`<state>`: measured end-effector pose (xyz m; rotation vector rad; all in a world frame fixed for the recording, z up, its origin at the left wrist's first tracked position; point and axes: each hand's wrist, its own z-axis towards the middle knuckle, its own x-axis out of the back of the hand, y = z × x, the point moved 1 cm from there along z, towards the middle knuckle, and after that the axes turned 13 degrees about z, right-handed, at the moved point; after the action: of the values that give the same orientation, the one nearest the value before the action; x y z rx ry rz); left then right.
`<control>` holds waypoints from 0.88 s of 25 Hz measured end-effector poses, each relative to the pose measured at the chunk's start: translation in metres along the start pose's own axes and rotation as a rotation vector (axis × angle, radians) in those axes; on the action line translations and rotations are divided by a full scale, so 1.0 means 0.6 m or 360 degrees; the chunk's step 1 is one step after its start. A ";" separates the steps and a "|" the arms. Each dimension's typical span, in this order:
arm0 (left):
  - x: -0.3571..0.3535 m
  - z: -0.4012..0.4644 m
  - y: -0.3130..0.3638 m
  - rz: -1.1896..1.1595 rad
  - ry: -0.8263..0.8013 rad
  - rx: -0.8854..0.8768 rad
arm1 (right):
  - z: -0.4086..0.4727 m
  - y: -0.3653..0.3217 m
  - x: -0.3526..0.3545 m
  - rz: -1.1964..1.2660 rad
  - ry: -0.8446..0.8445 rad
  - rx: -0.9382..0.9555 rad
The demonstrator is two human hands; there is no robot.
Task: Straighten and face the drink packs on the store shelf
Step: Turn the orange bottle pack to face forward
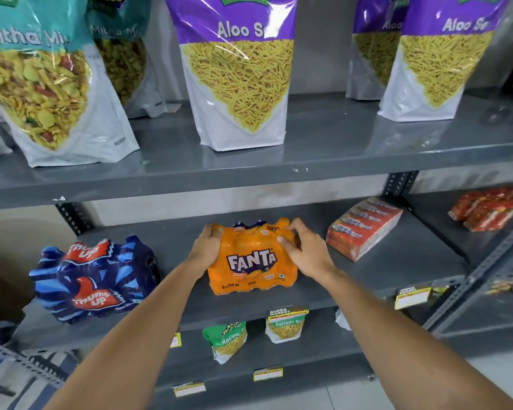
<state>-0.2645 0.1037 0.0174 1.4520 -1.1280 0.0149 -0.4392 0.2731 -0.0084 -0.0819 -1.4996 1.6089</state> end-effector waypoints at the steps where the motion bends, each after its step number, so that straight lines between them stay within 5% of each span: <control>1: 0.000 -0.004 -0.002 0.0019 -0.0002 -0.0007 | -0.008 -0.001 -0.004 0.0018 0.0042 0.0002; 6: -0.004 -0.009 0.007 0.0231 0.0067 0.0009 | -0.027 0.001 0.001 0.0089 -0.0008 -0.0016; 12: -0.063 0.003 0.063 0.1473 0.0674 -0.0465 | -0.024 0.135 0.119 -0.0499 -0.0088 -0.0155; 16: -0.168 0.008 0.154 0.1581 0.0459 -0.0125 | 0.025 0.244 0.260 -0.0790 -0.0214 -0.0459; 20: -0.284 0.018 0.251 0.1729 0.0338 -0.0202 | 0.070 0.312 0.365 -0.0793 -0.0224 -0.0589; 22: -0.344 0.031 0.277 0.1465 0.0195 -0.0200 | 0.090 0.347 0.395 -0.0800 -0.0204 -0.0583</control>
<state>-0.4868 0.2493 0.0140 0.7097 -1.5696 0.6527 -0.7248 0.4126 -0.0449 0.1850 -1.7322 0.9473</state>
